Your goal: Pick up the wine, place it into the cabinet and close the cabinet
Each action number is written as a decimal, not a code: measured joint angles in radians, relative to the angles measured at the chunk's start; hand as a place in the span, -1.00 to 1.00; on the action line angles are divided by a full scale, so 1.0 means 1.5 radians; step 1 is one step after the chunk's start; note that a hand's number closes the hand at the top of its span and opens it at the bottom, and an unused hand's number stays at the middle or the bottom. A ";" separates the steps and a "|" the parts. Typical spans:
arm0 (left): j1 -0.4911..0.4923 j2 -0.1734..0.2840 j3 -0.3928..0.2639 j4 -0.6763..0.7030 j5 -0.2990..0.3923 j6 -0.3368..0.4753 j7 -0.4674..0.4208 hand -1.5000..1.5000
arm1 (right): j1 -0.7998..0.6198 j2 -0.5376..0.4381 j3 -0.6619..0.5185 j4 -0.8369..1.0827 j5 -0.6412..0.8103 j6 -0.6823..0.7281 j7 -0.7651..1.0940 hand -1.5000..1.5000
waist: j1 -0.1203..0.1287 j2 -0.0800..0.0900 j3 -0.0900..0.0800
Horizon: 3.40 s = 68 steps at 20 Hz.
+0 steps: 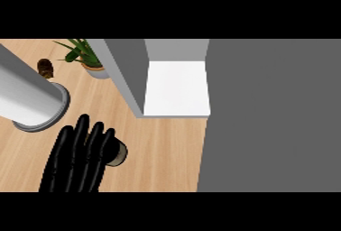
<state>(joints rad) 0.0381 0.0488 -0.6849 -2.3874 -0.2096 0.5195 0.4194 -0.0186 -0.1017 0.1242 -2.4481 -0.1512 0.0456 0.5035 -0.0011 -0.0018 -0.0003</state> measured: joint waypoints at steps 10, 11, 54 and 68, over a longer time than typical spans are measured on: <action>0.074 0.053 0.162 -0.014 0.108 -0.040 -0.089 -1.00 | -0.036 -0.002 -0.007 -0.006 0.007 -0.009 0.032 -1.00 | 0.001 0.000 -0.001; 0.087 0.058 0.180 -0.015 0.122 -0.046 -0.099 -1.00 | -0.033 0.001 -0.002 -0.006 0.009 -0.008 0.030 -1.00 | 0.001 0.000 0.000; 0.018 0.046 0.505 0.823 0.314 -0.422 -0.624 -1.00 | -0.049 0.028 -0.004 -0.008 0.031 0.008 0.047 -1.00 | -0.001 0.001 0.000; -0.111 0.035 0.551 1.136 0.320 -0.531 -0.787 -1.00 | -0.036 0.030 -0.001 -0.017 0.034 0.019 0.046 -1.00 | -0.005 0.002 0.000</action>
<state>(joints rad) -0.1285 0.1011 0.1424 -0.6836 0.2699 -0.2762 -0.7605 -0.0723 -0.0574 0.1229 -2.4733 -0.1002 0.0741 0.5730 -0.0081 0.0005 -0.0010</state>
